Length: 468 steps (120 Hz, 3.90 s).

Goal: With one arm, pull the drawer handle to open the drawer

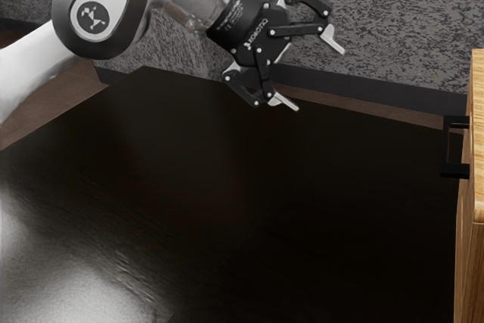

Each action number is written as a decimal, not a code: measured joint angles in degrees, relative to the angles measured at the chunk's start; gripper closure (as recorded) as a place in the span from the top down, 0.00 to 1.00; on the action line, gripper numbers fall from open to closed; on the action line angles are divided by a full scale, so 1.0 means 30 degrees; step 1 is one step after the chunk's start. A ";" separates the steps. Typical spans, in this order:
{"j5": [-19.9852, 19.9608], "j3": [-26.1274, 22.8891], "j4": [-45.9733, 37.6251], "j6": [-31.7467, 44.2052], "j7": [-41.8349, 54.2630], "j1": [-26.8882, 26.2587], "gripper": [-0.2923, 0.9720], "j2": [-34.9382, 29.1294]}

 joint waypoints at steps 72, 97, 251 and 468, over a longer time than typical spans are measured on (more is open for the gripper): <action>-0.1178 0.3681 0.1711 -0.1774 0.4302 -0.4009 0.62 0.0980; -0.1581 0.4413 0.2231 -0.1217 0.6156 -0.4296 0.64 0.0965; -0.2131 1.2568 0.8959 -0.0501 1.1543 -1.2495 0.72 0.0696; -0.2905 1.1158 0.6320 -0.0506 1.4803 -1.2832 0.31 0.0842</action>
